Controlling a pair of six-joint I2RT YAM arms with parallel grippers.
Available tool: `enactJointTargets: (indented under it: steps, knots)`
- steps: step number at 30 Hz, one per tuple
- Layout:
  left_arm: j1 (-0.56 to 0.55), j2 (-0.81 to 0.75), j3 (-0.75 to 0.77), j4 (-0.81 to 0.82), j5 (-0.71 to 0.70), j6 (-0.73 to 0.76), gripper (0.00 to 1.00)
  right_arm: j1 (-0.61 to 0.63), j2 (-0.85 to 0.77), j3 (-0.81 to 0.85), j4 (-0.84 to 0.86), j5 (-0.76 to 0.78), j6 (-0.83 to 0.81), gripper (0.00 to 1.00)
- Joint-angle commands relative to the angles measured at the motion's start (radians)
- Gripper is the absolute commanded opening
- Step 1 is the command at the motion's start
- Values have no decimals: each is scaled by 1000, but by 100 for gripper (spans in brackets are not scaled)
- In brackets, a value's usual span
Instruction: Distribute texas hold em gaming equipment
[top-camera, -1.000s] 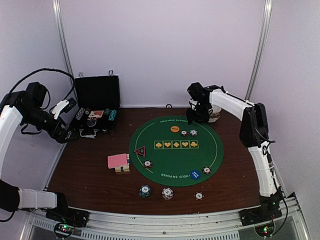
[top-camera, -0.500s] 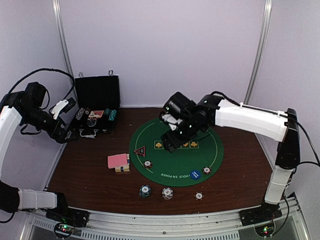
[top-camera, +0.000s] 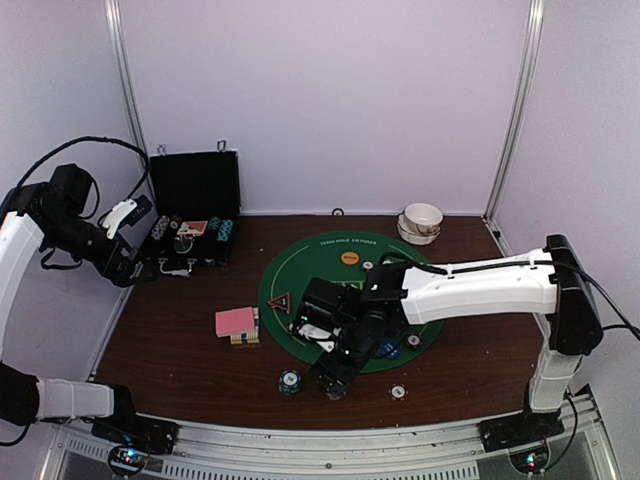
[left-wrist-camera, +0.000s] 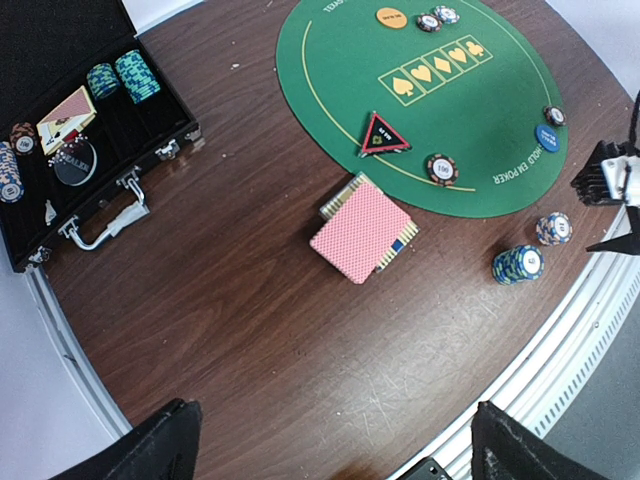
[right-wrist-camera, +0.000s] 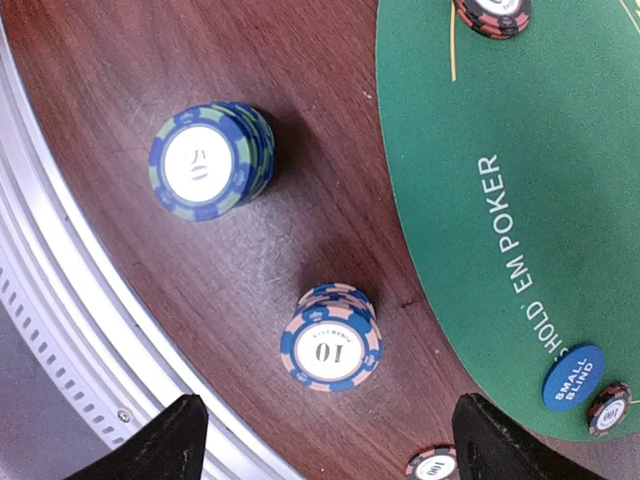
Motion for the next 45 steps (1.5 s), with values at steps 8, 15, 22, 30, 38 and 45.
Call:
enactJointTargets:
  steps: [8, 15, 22, 30, 38, 45]
  knots:
    - [7, -11, 24, -8, 12, 4, 98, 7, 138, 45, 29, -8, -31, 84]
    - [7, -8, 22, -8, 12, 6, 98, 4, 162, 49, 35, -5, -30, 78]
    - [7, -4, 25, -7, 13, 6, 98, 2, 178, 62, 28, -3, -35, 69]
    - [6, -9, 22, -7, 12, 7, 97, -5, 178, 61, 29, -2, -37, 60]
    - [7, -7, 24, -7, 11, 6, 97, -7, 170, 68, 19, -3, -36, 38]
    - [7, -7, 22, -7, 14, 7, 98, -10, 153, 116, -27, 3, -38, 19]
